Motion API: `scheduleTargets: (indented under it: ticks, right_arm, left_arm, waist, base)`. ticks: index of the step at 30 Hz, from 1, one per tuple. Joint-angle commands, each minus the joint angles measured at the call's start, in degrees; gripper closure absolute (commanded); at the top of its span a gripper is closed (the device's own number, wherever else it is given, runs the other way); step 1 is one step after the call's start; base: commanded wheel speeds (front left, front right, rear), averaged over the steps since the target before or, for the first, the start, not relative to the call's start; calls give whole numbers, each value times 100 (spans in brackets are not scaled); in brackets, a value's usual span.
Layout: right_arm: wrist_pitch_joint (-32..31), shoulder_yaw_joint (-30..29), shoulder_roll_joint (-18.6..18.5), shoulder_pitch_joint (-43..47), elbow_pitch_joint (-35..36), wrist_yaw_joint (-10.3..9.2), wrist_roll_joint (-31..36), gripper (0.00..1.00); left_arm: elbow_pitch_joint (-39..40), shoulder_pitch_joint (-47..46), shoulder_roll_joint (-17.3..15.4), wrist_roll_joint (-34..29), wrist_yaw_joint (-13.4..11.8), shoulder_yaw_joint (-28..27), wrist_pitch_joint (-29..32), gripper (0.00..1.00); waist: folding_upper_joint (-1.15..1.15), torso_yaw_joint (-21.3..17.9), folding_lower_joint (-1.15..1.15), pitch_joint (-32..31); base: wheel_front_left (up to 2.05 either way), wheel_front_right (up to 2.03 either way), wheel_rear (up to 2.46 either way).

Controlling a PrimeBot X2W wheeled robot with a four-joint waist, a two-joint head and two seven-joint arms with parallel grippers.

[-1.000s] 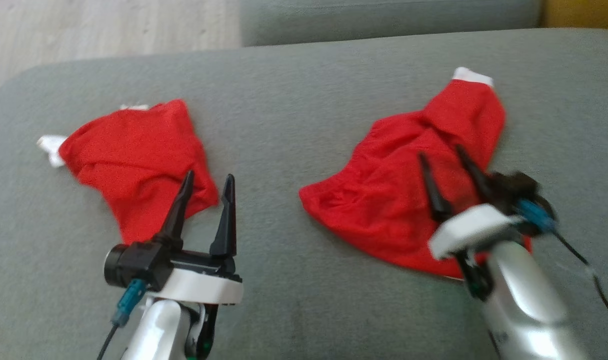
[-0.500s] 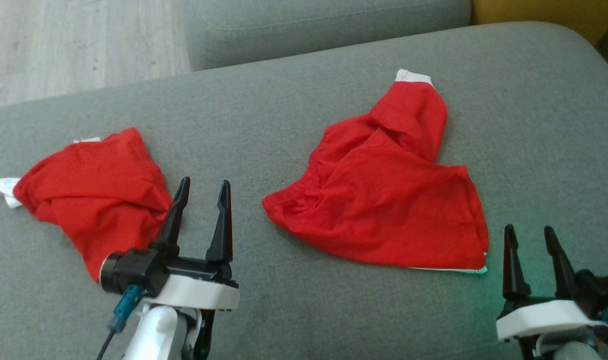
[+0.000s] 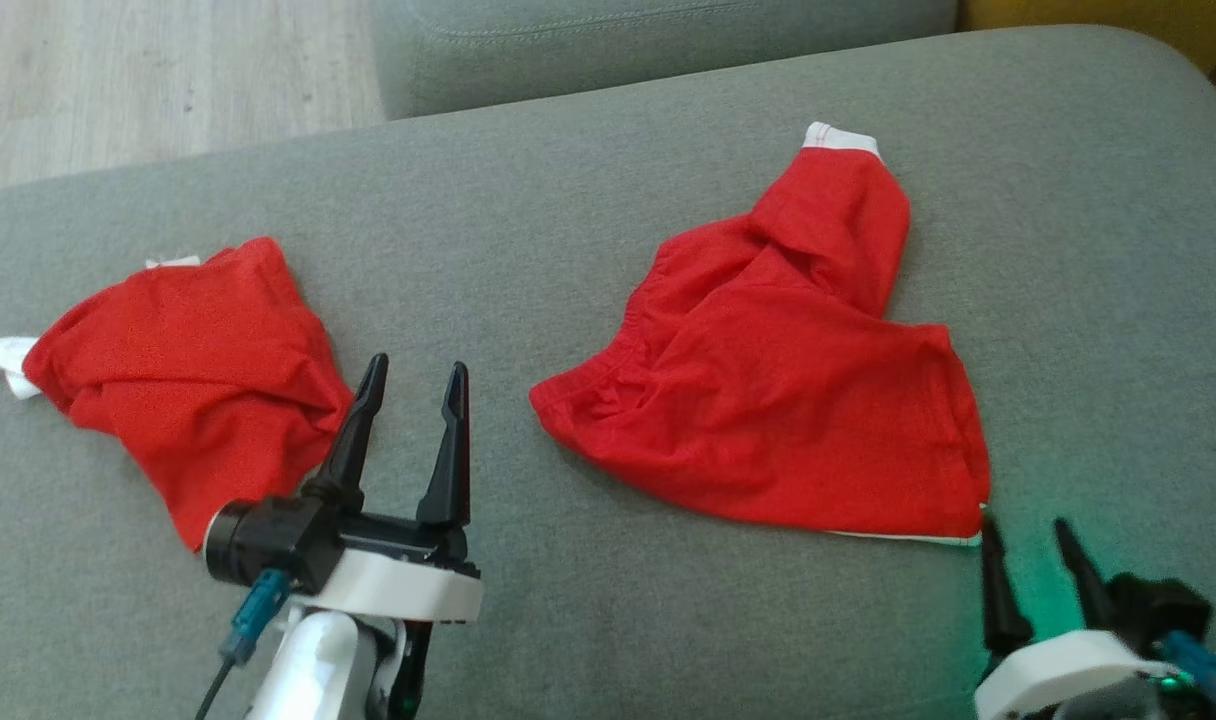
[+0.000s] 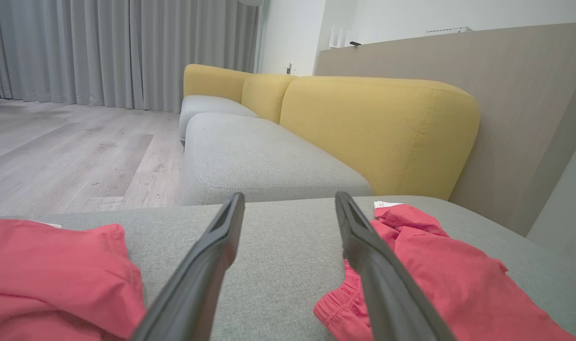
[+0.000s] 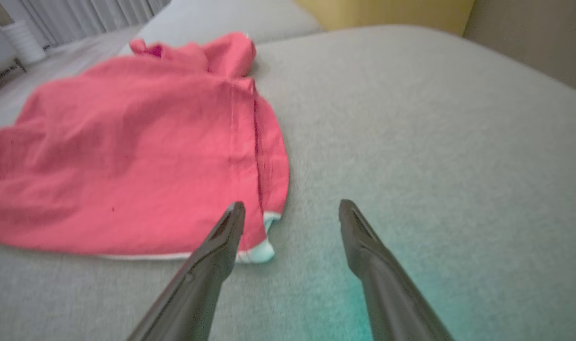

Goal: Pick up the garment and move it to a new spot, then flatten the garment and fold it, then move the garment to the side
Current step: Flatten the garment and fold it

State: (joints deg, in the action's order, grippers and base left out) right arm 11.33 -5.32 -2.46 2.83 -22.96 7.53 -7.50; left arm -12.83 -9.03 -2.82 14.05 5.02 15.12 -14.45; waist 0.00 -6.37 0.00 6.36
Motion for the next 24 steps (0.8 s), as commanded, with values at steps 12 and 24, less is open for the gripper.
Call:
scheduleTargets:
  ticks: [12,24]
  right_arm:
    - [-293,476,-42,-375,-348,-4,330,0]
    - [-232,184,-42,-605,-368,-4,477,100]
  left_arm:
    - [154,-310,-6,-62,15,-144,-55,0]
    - [72,-317,-9,-133,31,-212,-55,0]
  waist:
    - [0,205,0,136]
    - [0,229,0,173]
  base:
    - [0,0,0]
    - [0,0,0]
